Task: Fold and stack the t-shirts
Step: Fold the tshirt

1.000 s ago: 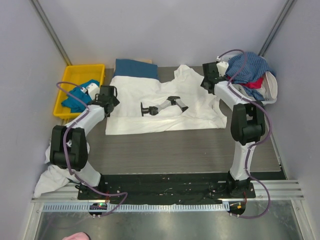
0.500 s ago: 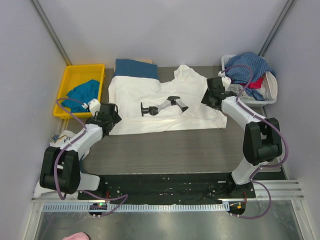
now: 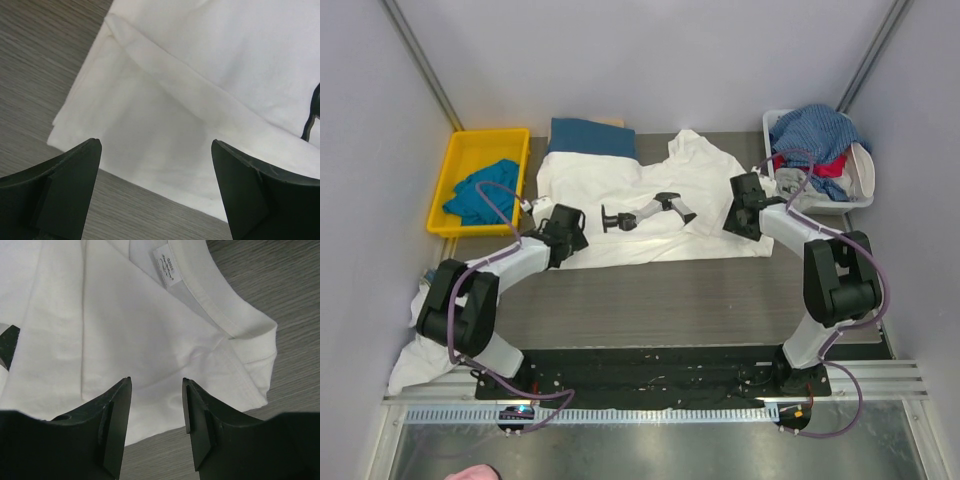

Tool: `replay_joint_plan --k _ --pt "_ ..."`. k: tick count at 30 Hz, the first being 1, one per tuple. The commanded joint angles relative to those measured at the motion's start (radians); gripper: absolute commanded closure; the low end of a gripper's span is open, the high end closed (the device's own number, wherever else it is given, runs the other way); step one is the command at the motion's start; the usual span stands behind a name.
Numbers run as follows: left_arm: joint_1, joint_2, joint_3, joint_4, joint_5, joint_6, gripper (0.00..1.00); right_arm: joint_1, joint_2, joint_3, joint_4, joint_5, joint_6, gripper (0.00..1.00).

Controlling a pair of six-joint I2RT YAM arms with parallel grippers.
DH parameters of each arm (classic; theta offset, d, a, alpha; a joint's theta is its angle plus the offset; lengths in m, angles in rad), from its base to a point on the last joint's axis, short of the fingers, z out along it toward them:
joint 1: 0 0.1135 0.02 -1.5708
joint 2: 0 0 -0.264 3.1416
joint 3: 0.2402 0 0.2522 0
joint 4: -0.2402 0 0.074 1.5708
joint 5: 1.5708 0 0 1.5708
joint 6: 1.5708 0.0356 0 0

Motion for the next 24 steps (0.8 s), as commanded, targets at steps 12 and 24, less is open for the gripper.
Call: replay_joint_plan --k 12,24 --pt "-0.024 0.068 -0.03 0.039 0.015 -0.068 0.03 0.029 0.065 -0.049 0.023 -0.002 0.016 0.48" --pt "-0.029 0.0 -0.154 0.041 0.055 -0.134 0.02 0.039 0.026 -0.131 -0.067 -0.023 0.085 0.5"
